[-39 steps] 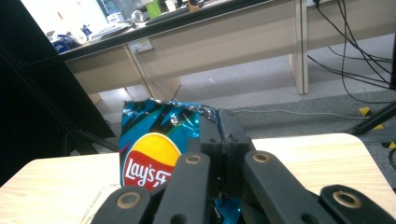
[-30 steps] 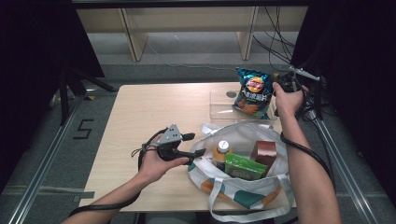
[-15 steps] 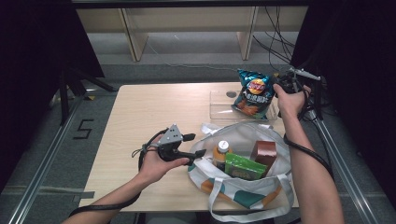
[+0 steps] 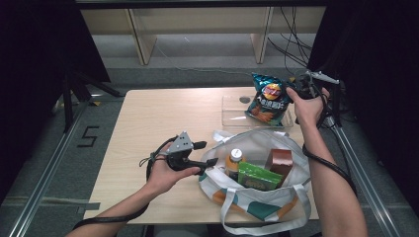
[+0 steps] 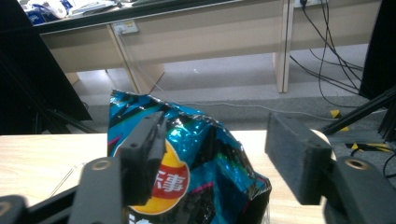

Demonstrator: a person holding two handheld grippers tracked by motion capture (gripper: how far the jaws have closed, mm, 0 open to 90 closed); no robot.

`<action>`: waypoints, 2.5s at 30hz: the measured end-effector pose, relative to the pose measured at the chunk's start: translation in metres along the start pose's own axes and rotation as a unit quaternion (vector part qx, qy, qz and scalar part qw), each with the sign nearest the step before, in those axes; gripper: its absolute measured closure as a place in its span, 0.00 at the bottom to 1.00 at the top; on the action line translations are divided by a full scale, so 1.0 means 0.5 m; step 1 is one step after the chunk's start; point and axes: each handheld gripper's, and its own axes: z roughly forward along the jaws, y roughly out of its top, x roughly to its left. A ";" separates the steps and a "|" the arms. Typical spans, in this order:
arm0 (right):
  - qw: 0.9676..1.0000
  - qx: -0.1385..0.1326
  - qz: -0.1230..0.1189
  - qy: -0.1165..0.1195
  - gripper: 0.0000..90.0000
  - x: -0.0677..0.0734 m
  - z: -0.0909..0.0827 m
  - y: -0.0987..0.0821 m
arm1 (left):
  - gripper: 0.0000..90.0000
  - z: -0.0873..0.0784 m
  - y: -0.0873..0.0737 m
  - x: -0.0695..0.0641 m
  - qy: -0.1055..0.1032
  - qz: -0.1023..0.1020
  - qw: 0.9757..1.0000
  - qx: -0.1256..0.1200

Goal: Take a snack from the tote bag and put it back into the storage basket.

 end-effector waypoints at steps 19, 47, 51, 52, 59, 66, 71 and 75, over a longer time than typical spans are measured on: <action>1.000 -0.004 0.004 0.008 0.37 0.013 -0.091 -0.013 | 0.31 -0.001 0.001 0.000 0.002 0.002 1.000 -0.001; 0.997 0.001 -0.021 0.071 0.46 0.051 -0.243 -0.069 | 0.31 -0.001 0.001 0.000 0.001 0.003 1.000 -0.001; 0.997 0.001 -0.026 0.070 0.46 0.047 -0.255 -0.068 | 0.31 -0.001 0.000 0.000 0.002 0.005 1.000 0.000; 0.997 0.003 -0.015 0.069 0.46 0.049 -0.260 -0.069 | 0.31 -0.001 0.000 0.000 0.002 0.005 1.000 0.000; 0.997 0.005 -0.018 0.075 0.44 0.057 -0.279 -0.075 | 0.31 -0.001 0.002 0.001 0.004 0.003 1.000 -0.002; 0.996 0.011 -0.016 0.091 0.44 0.077 -0.302 -0.083 | 0.31 -0.002 0.001 0.002 0.006 -0.002 1.000 -0.003; 0.994 0.008 -0.034 0.100 0.44 0.087 -0.319 -0.091 | 0.31 -0.003 0.003 0.000 0.006 0.000 1.000 -0.005; 0.994 0.013 -0.030 0.105 0.44 0.097 -0.333 -0.097 | 0.31 -0.004 0.003 0.000 0.007 -0.001 1.000 -0.004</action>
